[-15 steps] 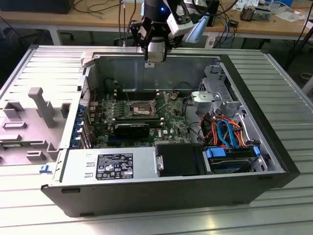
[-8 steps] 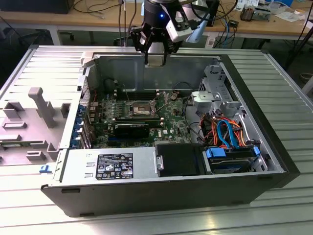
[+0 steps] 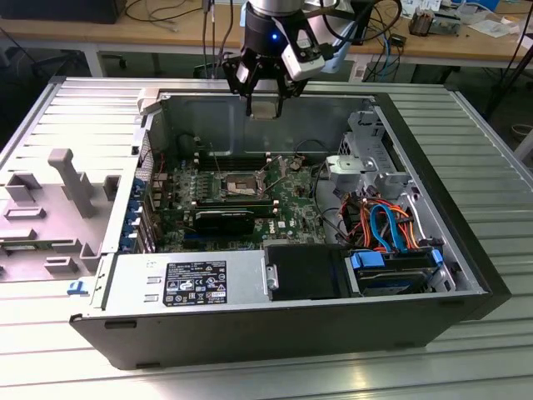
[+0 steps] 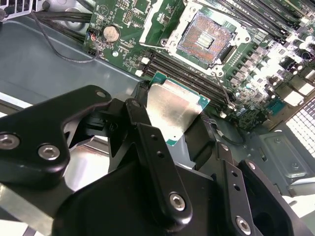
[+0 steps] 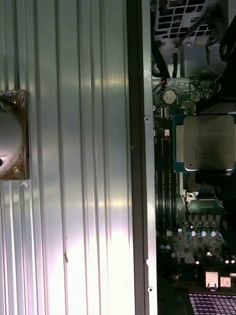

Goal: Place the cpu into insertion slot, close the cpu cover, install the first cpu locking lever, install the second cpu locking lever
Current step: 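Place the cpu into insertion slot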

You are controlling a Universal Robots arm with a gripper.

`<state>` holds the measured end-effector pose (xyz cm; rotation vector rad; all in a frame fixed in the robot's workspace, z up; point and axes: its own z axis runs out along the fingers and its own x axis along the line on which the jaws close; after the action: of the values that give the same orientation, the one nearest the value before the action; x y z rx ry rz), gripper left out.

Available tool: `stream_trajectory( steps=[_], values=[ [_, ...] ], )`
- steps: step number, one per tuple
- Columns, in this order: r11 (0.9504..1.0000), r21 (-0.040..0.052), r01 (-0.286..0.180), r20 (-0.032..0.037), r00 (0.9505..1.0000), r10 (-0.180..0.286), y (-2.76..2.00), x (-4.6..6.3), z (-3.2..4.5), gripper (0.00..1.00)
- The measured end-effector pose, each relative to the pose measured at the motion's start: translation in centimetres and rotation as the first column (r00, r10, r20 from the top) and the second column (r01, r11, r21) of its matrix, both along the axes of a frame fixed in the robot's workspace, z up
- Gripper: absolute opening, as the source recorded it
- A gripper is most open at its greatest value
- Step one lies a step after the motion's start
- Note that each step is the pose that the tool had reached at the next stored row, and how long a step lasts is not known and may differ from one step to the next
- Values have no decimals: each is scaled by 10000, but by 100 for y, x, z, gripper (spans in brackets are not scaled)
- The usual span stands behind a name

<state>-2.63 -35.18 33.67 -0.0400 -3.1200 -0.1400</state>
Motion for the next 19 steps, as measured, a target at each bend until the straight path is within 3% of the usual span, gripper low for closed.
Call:
stream_trajectory(
  steps=[2,19],
  values=[
    [10000,0,0,0,10000,0,0,0,-39,54],
    [10000,0,0,0,10000,0,0,0,-93,54]
  ],
)
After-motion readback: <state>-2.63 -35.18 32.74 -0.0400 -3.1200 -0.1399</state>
